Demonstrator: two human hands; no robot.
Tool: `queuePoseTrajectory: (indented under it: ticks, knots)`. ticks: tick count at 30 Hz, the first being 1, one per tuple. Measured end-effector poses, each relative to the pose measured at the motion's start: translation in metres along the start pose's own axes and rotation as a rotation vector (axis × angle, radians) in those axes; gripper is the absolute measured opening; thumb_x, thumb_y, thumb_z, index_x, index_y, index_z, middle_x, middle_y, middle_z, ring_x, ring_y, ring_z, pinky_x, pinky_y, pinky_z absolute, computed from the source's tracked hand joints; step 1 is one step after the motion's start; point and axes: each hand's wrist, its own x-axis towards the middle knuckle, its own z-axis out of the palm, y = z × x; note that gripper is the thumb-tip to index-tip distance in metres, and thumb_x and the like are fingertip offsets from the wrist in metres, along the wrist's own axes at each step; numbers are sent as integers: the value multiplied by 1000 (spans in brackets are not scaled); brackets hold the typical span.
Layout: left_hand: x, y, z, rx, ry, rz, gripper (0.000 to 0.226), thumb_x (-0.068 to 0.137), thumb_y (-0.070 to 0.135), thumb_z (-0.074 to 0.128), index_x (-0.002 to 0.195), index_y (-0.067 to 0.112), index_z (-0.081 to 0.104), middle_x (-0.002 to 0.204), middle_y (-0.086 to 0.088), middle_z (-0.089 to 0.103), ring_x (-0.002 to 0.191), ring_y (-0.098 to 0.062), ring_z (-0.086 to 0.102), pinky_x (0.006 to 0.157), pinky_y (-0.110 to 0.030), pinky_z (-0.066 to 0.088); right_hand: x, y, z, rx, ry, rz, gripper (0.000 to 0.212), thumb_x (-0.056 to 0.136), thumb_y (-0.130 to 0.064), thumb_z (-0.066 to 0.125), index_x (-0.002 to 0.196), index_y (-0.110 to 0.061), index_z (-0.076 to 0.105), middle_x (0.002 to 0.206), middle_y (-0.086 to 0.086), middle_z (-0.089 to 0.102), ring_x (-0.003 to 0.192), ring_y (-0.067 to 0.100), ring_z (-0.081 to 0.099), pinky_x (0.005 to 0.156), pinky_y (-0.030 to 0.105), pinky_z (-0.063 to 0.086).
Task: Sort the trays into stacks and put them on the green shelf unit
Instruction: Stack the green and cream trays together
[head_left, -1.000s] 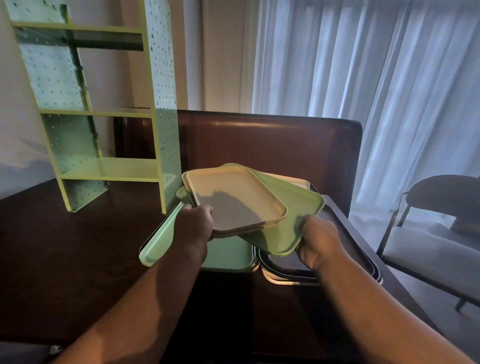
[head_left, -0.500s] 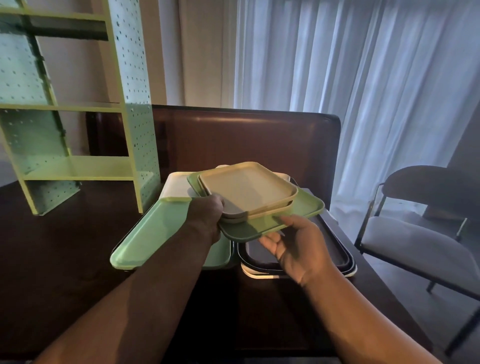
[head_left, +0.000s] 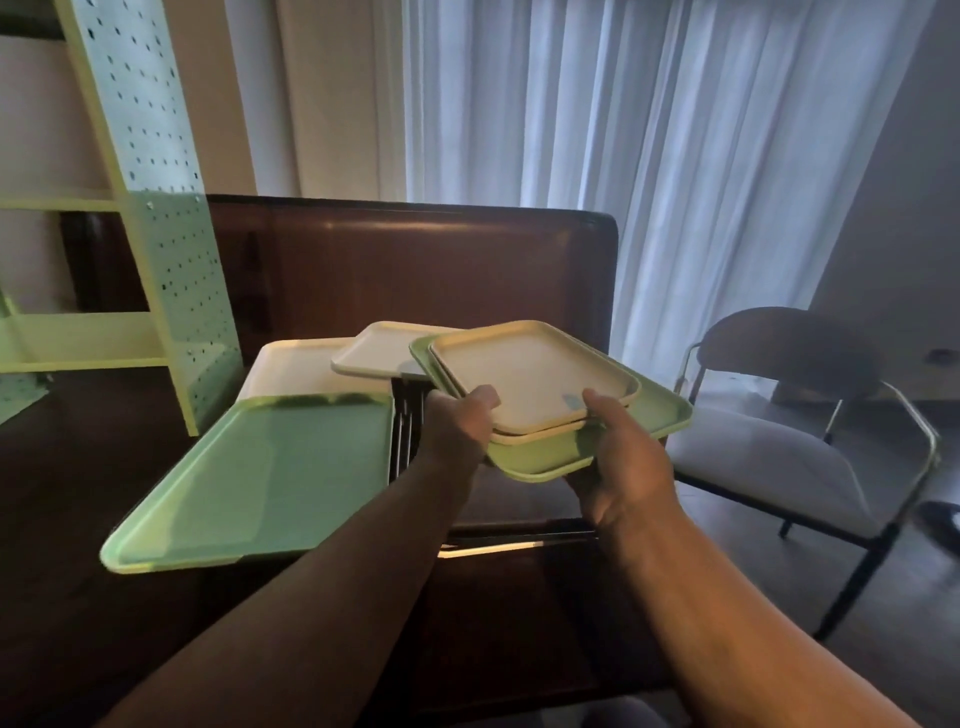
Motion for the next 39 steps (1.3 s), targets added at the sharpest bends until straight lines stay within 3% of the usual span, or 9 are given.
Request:
queuePoseTrajectory:
  ticks: [4,9,12,16,21,25,29,35,39]
  knots:
    - [10,-6,6,0,-116,-82,78,63,56,69,129,14,62,111,-12,77,101,-31,76,90,-60,61,10,-2,-10,39,54,8,34,85,-3,65,119,-7,68,94,12,75,74,24,74,63,35,60]
    - [15,9,-19,213,-82,-97,44,104,33,51,130,-1,61,116,-19,68,102,-34,69,79,-40,59,19,-7,-15,65,74,-31,37,84,1,58,118,-9,65,93,11,72,80,27,72,71,38,61]
    - [24,6,-36,763,69,-35,33,98,10,54,123,-8,65,123,-28,67,115,-41,66,85,-42,56,19,-6,-13,89,80,-22,27,86,1,57,109,-10,65,92,11,72,85,29,72,81,42,61]
    - [24,1,-40,1224,-15,3,11,90,12,64,98,6,66,98,-14,63,93,-31,65,72,-34,49,16,-1,-13,106,98,-6,24,86,2,58,104,-11,66,85,8,75,77,24,74,76,40,62]
    - [29,3,-31,1427,-115,-110,41,79,17,84,115,1,72,113,-16,69,111,-32,71,79,-35,54,8,3,-14,101,86,17,18,88,2,58,98,-12,63,93,10,75,86,28,74,83,44,60]
    - [33,-1,-25,1407,-90,-202,50,94,23,72,140,5,60,144,-13,58,134,-31,59,102,-35,52,2,2,-13,95,83,41,15,90,1,57,94,-13,61,93,11,72,88,30,72,83,46,60]
    - [36,2,-26,1266,-56,-163,44,94,15,71,135,2,64,138,-15,63,129,-31,62,107,-36,53,-2,-1,-13,72,77,78,14,91,-1,57,94,-15,57,93,11,71,86,30,71,63,41,62]
    - [40,-4,-45,740,-7,-123,11,83,-7,65,94,-10,68,95,-18,68,91,-36,67,70,-38,54,-5,-1,-5,72,72,61,19,90,0,59,101,-15,57,107,15,72,96,33,73,86,50,60]
    - [34,-12,-50,430,61,-132,19,90,-6,50,79,-3,65,78,-18,63,76,-36,64,69,-37,56,-9,-2,3,67,61,63,21,90,1,59,105,-14,59,89,10,72,78,27,74,58,39,62]
